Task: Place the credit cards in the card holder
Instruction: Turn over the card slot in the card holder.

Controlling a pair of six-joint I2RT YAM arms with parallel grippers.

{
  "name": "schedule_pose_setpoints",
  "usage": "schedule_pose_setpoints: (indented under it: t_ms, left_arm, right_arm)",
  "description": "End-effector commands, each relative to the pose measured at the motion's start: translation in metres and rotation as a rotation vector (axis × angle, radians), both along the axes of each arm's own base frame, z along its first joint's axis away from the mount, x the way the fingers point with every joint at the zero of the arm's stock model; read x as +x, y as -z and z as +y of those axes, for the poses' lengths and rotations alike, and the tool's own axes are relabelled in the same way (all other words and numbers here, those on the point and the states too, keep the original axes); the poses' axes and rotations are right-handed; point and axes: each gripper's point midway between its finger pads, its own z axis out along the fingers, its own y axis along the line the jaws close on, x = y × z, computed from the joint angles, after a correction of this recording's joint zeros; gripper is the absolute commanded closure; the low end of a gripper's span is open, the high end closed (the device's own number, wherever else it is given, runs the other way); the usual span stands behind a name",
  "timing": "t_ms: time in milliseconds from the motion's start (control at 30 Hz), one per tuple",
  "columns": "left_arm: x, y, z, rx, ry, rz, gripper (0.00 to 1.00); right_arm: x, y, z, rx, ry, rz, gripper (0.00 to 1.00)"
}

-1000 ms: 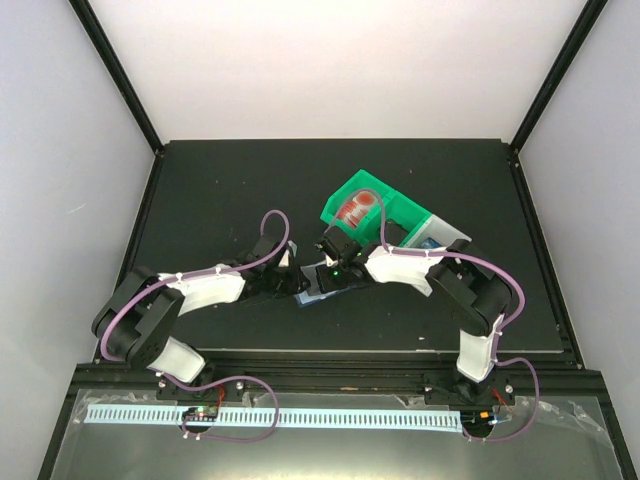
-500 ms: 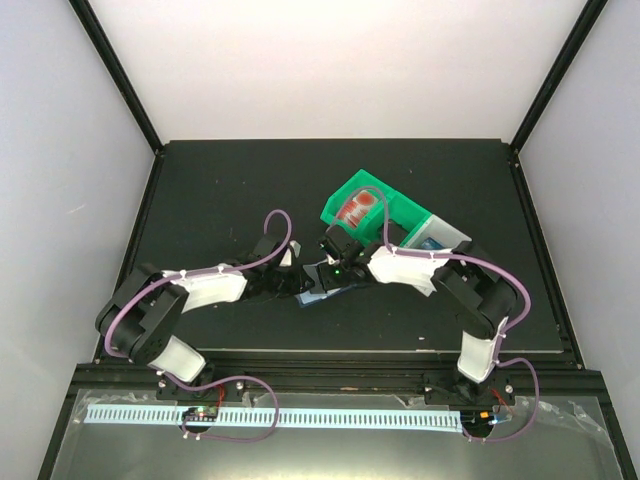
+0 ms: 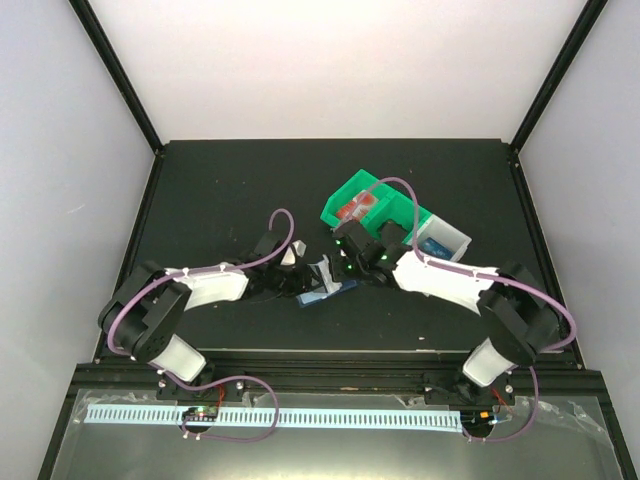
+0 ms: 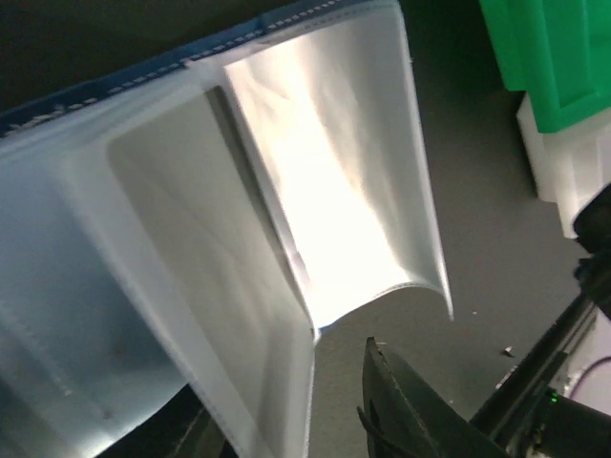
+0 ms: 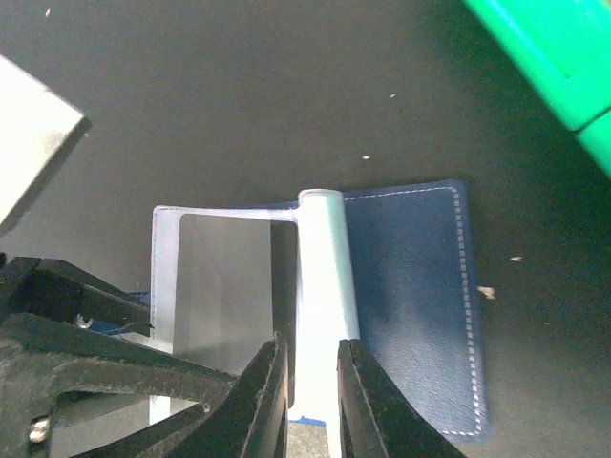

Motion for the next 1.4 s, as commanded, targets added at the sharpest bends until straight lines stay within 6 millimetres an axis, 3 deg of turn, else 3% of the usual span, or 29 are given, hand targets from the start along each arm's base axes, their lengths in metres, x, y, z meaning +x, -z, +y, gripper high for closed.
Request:
schedule_pose_setpoints:
  t_ms: [0,333,567,867,1100,1367]
  left_arm:
    - [0.014,-0.027,-0.025,-0.12,0.049,-0.041,0.64]
    - [0.028,-0.051,-0.047,-0.144,0.19,-0.122,0.44]
    - [0.039,-0.007,-0.041,-0.028,0.148,-0.07,0.45]
    - [0.043,0.005,-0.049,-0.001,0.16,-0.066,0.46]
    - [0.047,-0.041,-0.046,0.001,0.178,-0.18,0.44]
    - [0.053,-0.088,-0.013,0.107,0.101,-0.336,0.3]
  right_arm:
    - [0.007,-0.02,-0.015,0.006,0.079,-0.084,0.81]
    - [0.012,-0.055,-0.049,-0.02,0.158,-0.214,0.78]
    - [0.014,-0.076,-0.07,-0.006,0.197,-0.266,0.75]
    - [0.016,-0.079,-0.077,-0.012,0.168,-0.243,0.73]
    - [0.029,-0.104,-0.091,0.037,0.117,-0.237,0.69]
    - [0.06,-0.117,-0.124,0.021,0.082,-0.227,0.56]
